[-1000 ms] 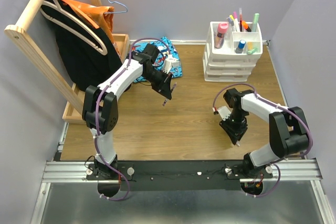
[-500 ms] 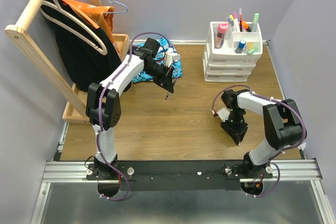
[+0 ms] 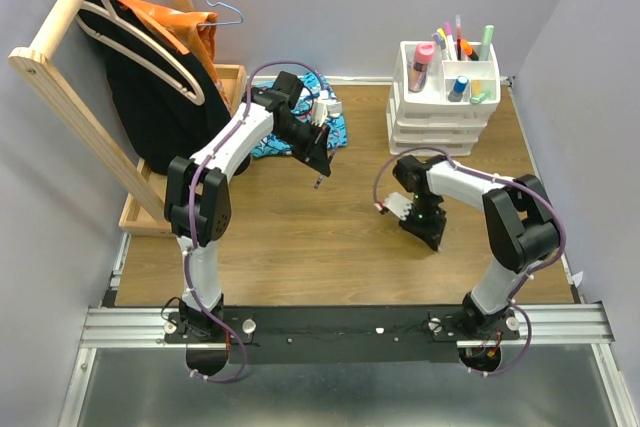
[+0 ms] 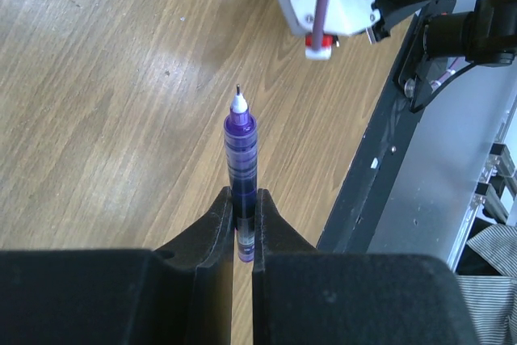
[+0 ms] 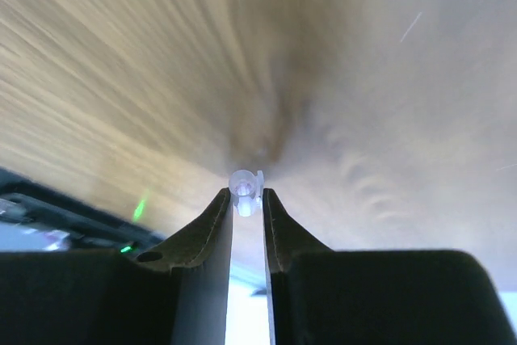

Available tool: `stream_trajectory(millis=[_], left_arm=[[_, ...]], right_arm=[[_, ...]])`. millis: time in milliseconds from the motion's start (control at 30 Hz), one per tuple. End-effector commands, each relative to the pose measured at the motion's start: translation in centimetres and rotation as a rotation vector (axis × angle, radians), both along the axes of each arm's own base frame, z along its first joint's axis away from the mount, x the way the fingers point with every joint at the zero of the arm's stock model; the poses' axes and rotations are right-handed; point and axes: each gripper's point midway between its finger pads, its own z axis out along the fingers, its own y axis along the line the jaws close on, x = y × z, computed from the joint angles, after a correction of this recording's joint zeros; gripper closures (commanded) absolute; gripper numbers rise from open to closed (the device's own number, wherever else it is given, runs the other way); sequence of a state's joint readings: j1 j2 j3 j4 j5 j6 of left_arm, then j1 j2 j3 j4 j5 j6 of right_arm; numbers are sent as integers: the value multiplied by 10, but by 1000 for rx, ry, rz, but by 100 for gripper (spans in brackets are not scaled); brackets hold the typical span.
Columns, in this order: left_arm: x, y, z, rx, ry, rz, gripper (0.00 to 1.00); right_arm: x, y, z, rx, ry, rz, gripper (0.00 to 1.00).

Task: Sort the stationery into containers
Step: Move the pen cap to the center of the board.

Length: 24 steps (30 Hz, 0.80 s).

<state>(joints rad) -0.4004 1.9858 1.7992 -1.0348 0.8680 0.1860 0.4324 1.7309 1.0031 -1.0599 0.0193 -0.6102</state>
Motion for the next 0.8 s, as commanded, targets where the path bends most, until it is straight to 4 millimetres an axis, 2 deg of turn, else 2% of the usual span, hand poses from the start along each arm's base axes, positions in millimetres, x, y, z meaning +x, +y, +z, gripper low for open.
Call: stream_trajectory(millis=[0, 133, 233, 400, 467, 567, 633, 667, 700, 733, 767], left_arm=[[0, 3, 8, -21, 5, 3, 100], [-1, 7, 10, -18, 0, 11, 100], [-1, 8, 10, -17, -2, 13, 100], [-2, 9, 10, -15, 4, 16, 100], [-3, 9, 11, -18, 0, 10, 100], [-4, 9, 14, -19, -4, -4, 100], [-5, 10, 13, -16, -7, -22, 100], [-6, 10, 13, -17, -8, -25, 100], [-5, 10, 12, -20, -11, -29, 100], [-4, 9, 12, -23, -11, -31, 100], [-5, 8, 13, -33, -6, -33, 100]], right_arm=[[40, 35, -1, 94, -91, 263, 74], [53, 52, -4, 128, -123, 447, 74], [50, 66, -7, 180, -104, 568, 74], [56, 79, -5, 217, -137, 581, 58], [58, 83, 5, 236, -154, 553, 52], [52, 83, 26, 268, -193, 510, 50], [42, 84, 37, 345, -198, 489, 50], [44, 76, 53, 391, -247, 445, 50], [35, 80, 57, 491, -242, 435, 50], [34, 79, 64, 554, -261, 419, 49], [42, 67, 71, 610, -309, 357, 49]])
